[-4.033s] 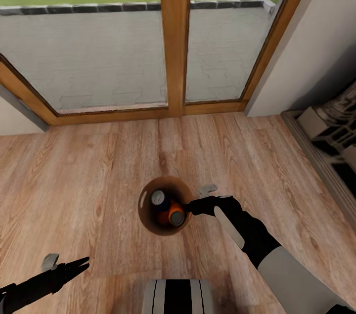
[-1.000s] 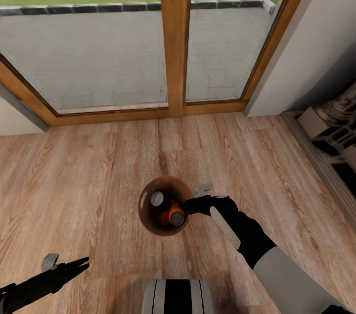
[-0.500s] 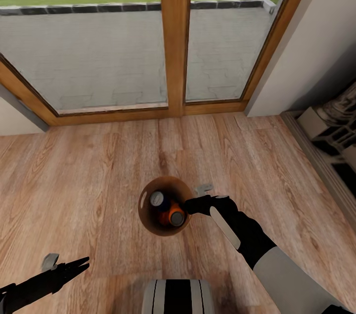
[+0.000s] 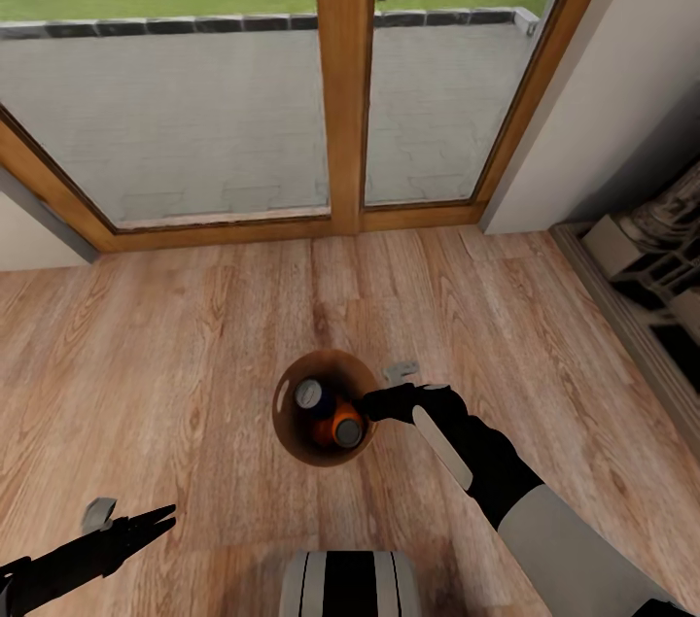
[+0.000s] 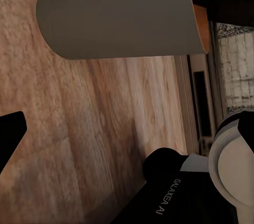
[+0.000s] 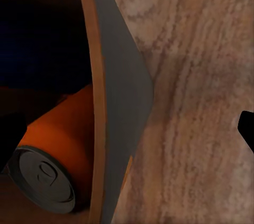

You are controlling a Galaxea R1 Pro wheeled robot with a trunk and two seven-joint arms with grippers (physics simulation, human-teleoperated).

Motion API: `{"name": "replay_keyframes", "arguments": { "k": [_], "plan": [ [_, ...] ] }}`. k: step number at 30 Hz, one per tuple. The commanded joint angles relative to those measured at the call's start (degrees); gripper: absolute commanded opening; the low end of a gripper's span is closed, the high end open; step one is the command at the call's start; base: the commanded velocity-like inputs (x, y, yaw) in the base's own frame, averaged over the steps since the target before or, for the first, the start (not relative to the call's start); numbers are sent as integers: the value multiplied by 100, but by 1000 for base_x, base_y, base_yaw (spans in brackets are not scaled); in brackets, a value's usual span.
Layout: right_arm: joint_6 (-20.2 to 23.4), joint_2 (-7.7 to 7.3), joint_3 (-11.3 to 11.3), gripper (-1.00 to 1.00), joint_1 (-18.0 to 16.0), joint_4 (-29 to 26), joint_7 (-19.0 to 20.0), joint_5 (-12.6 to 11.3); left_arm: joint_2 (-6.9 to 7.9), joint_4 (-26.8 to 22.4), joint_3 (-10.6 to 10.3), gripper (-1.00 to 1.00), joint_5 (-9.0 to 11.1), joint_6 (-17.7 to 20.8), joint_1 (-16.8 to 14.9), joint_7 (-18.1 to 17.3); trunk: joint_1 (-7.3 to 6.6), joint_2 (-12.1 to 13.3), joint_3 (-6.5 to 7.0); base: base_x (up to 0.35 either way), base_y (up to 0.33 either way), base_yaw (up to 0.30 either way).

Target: Put the three can of soda from the living room inside the tash can in the kitchen.

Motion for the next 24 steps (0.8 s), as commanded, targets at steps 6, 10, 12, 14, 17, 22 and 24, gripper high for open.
{"name": "replay_keyframes", "arguments": {
  "k": [6, 10, 12, 14, 17, 22, 24],
  "plan": [
    [0, 0, 2, 100, -1, 0, 0, 0, -1, 0, -3, 100, 0, 1, 0, 0, -10, 5, 89, 0, 0, 0],
    [0, 0, 2, 100, -1, 0, 0, 0, -1, 0, -1, 100, 0, 1, 0, 0, -10, 5, 89, 0, 0, 0],
    [0, 0, 2, 100, -1, 0, 0, 0, -1, 0, -1, 100, 0, 1, 0, 0, -10, 5, 89, 0, 0, 0],
    [0, 0, 2, 100, -1, 0, 0, 0, 4, 0, 0, 100, 0, 1, 0, 0, -10, 5, 89, 0, 0, 0],
    [0, 0, 2, 100, 3, 0, 0, 0, 1, 0, 0, 100, 0, 1, 0, 0, -13, 7, 111, 0, 0, 0],
    [0, 0, 2, 100, 0, 0, 0, 0, -1, 0, -2, 100, 0, 1, 0, 0, -21, 11, 177, 0, 0, 0],
    [0, 0, 2, 100, 3, 0, 0, 0, -1, 0, -1, 100, 0, 1, 0, 0, -21, 11, 177, 0, 0, 0]
  ]
}}
